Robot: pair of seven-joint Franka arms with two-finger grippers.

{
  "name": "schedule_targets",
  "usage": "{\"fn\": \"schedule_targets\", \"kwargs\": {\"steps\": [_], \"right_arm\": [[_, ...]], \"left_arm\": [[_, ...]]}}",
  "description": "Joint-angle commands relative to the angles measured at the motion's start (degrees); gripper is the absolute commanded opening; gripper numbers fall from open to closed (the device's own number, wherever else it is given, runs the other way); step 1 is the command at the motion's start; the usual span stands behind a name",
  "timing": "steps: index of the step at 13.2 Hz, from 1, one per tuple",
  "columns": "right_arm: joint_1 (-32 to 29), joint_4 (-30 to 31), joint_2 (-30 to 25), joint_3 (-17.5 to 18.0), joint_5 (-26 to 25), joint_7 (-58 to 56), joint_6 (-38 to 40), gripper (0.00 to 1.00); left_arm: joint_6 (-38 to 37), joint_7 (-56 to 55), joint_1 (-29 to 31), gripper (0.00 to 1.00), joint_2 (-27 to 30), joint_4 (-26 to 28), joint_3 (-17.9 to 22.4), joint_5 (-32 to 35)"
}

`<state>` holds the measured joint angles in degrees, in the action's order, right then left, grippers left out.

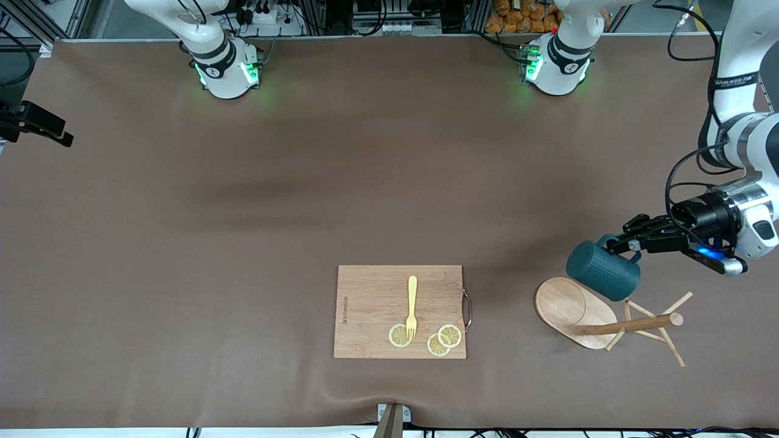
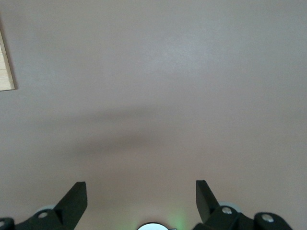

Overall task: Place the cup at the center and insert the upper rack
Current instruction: 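Lower the teal mug with the left gripper beside the mug tree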

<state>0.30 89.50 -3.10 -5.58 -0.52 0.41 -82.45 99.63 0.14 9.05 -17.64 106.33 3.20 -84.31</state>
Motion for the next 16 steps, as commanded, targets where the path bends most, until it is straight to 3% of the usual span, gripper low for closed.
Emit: {"fn": "schedule_targets", "kwargs": {"steps": [1, 16], "right_arm": [[0.50, -0.56, 0.38, -0.13, -0.36, -0.49, 0.10, 1.00], [0.14, -0.91, 0.29, -0.13, -0.36, -0.49, 0.01, 1.00]], "left_arm": [[-2.24, 4.51, 1.41, 0.00, -3.62, -2.26, -0.56, -4.10], [-10.23, 20.25, 5.63, 0.00, -13.91, -4.38, -0.65, -13.50]]}}
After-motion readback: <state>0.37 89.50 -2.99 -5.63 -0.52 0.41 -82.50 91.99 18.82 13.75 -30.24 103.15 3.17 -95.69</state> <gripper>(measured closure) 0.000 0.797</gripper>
